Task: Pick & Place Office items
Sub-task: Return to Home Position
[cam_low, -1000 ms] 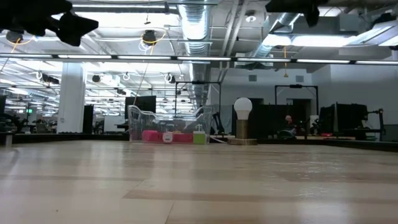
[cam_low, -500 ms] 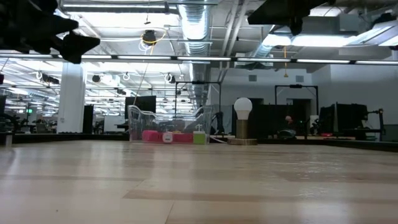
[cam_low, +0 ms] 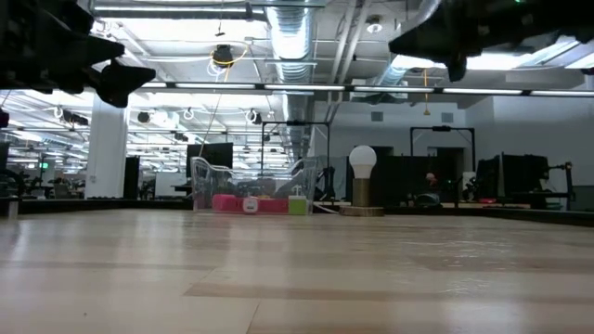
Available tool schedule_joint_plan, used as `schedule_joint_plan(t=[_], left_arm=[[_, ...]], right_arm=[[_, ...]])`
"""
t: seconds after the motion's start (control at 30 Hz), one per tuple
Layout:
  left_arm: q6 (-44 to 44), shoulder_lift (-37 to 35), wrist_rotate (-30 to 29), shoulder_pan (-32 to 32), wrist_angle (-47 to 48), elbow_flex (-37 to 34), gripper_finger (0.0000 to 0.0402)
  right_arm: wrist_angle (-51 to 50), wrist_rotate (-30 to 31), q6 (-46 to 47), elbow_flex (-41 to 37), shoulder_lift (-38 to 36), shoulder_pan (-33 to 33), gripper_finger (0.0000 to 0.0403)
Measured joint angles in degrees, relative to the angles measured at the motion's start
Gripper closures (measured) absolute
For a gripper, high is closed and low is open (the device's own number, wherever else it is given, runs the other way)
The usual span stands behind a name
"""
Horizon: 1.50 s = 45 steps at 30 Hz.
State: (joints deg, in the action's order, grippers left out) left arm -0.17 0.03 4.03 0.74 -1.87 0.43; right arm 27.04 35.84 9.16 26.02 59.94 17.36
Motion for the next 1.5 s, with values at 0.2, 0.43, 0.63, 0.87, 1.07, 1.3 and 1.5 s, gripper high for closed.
schedule_joint_plan(t=[0.2,0.43,0.63,0.87,1.07,1.3,1.5], left_arm=[[-1.7,1.5,-5.2,0.2,0.5,0.0,0.0105],[-9.4,5.6,-9.2,-0.1,-0.5,0.0,0.0105],[-22.8,8.9,-9.2,-0.1,-0.6,0.0,0.0105],[-22.7,11.6,-9.1,-0.1,-0.9,0.0,0.0105],[-22.7,13.3,-9.2,-0.1,-0.9,0.0,0.0105],[-22.7,13.6,-9.1,-0.1,-1.0,0.0,0.0105],[-22.7,13.9,-9.1,-0.1,-1.6,0.0,0.0105]], right_arm=[[7.5,-0.8,-3.6,-6.9,-0.8,1.0,0.0403],[22.3,-12.4,-8.4,-16.5,-0.7,-1.2,0.0403],[33.0,-21.7,-12.6,-24.2,-0.8,-6.3,0.0403],[29.3,-38.8,-9.3,-25.6,-1.6,-17.2,0.0403],[22.2,-46.8,-8.8,-25.6,-5.8,-24.1,0.0403],[13.9,-52.3,-10.5,-25.6,-19.7,-28.1,0.0403],[0.3,-51.5,-11.6,-25.6,-35.2,-29.6,0.0403]])
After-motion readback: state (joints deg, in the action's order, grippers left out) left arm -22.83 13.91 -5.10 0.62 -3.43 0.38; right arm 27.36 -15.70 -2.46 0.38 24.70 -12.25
